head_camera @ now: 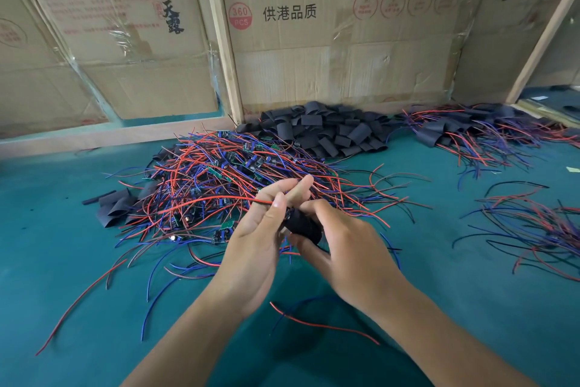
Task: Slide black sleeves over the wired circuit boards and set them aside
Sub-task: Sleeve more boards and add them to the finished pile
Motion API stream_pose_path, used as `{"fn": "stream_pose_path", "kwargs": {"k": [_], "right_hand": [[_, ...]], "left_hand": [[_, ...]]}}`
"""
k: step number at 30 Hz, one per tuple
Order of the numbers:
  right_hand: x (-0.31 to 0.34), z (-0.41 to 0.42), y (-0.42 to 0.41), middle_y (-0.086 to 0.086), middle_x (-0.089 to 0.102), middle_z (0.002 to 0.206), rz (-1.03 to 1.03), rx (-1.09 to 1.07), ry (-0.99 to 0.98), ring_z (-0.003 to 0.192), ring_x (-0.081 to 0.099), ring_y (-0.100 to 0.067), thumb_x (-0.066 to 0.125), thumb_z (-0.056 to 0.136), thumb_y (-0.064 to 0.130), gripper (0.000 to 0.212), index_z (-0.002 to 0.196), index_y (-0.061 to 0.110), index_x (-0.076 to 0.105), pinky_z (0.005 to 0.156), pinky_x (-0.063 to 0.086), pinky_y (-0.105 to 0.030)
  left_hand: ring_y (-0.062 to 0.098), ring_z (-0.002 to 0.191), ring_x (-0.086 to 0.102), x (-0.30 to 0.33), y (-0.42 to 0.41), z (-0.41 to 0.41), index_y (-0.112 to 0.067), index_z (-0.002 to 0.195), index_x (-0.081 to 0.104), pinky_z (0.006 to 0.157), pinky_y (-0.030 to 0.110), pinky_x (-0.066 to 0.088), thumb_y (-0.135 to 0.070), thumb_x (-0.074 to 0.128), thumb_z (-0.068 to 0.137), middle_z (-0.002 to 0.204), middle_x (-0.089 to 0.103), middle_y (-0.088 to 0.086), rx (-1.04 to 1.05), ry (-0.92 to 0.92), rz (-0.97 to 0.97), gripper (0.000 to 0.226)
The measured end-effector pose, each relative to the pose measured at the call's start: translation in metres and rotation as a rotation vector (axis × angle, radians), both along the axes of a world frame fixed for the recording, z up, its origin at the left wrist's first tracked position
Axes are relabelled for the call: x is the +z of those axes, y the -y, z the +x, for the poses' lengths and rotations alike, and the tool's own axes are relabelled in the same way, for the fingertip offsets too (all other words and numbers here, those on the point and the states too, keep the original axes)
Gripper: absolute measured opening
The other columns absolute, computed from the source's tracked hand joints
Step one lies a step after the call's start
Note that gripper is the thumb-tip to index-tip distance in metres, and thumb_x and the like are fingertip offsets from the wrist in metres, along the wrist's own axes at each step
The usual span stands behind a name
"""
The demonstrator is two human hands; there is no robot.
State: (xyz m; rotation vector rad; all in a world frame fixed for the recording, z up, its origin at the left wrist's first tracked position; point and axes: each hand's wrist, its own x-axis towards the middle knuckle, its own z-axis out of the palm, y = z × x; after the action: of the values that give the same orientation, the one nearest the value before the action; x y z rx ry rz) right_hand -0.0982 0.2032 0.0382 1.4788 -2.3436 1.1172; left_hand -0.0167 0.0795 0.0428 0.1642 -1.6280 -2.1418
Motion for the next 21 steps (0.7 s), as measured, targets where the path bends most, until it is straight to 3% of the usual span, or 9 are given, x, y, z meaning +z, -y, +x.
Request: {"fn": "stream_pose_path", "kwargs": {"k": [4,7,9,12,16,18,21], "right_hand": [[-0.002,-0.001,0.0,0.002,0.07,0.113,-0.031,0.027,0.042,0.097,0.066,-0.024,0.069,0.094,0.029,0.033,0.122,0.014,0.059,0.078,0.052,-0.046],[-0.002,-0.001,0.0,0.002,0.069,0.113,-0.07,0.025,0.058,0.097,0.066,-0.024,0.07,0.093,0.027,0.035,0.123,0.013,0.059,0.077,0.052,-0.045],[-0.001,-0.002,0.0,0.002,0.068,0.113,-0.092,0.033,0.062,0.094,0.064,-0.019,0.071,0.092,0.026,0.036,0.123,0.013,0.059,0.076,0.051,-0.035],[0.0,-0.001,0.001,0.001,0.067,0.11,-0.096,0.054,0.049,0.08,0.052,-0.006,0.072,0.091,0.02,0.035,0.122,0.01,0.06,0.071,0.037,-0.011],[0.0,-0.005,-0.001,0.002,0.064,0.111,-0.112,0.086,0.053,0.084,0.049,0.002,0.07,0.093,0.018,0.033,0.123,0.01,0.059,0.072,0.034,-0.006],[0.001,-0.008,-0.002,0.005,0.062,0.11,-0.123,0.092,0.046,0.084,0.047,0.009,0.07,0.093,0.018,0.033,0.123,0.011,0.059,0.073,0.033,-0.004],[0.0,-0.012,-0.004,0.006,0.062,0.11,-0.136,0.088,0.025,0.094,0.055,-0.001,0.072,0.091,0.018,0.034,0.122,0.012,0.059,0.08,0.04,-0.013]], "left_hand": [[0.011,0.136,0.049,0.001,0.002,0.0,-0.015,0.134,0.057,0.112,0.038,0.032,-0.037,0.049,0.099,0.139,0.062,-0.001,0.046,-0.008,-0.063,0.042],[0.013,0.133,0.052,-0.001,0.006,0.001,-0.015,0.13,0.063,0.102,0.033,0.036,-0.034,0.047,0.1,0.137,0.063,-0.001,0.067,0.001,-0.106,0.039],[0.016,0.129,0.056,-0.002,0.005,0.001,-0.015,0.131,0.063,0.098,0.031,0.042,-0.032,0.045,0.103,0.135,0.064,0.0,0.034,0.009,-0.143,0.038],[0.017,0.118,0.063,-0.001,0.004,0.002,-0.017,0.13,0.065,0.09,0.022,0.05,-0.032,0.042,0.104,0.128,0.068,0.006,-0.04,0.021,-0.169,0.038],[0.018,0.115,0.064,-0.002,0.011,0.001,-0.023,0.121,0.07,0.084,0.026,0.053,-0.035,0.044,0.097,0.126,0.069,0.005,-0.041,0.086,-0.177,0.037],[0.016,0.094,0.066,-0.003,0.015,0.0,-0.027,0.1,0.074,0.076,0.031,0.053,-0.032,0.047,0.09,0.104,0.073,0.001,0.012,0.115,-0.179,0.029],[0.016,0.06,0.044,0.0,0.019,0.0,-0.028,0.074,0.062,0.057,0.03,0.035,-0.031,0.054,0.086,0.066,0.05,0.002,0.127,0.165,-0.253,0.015]]}}
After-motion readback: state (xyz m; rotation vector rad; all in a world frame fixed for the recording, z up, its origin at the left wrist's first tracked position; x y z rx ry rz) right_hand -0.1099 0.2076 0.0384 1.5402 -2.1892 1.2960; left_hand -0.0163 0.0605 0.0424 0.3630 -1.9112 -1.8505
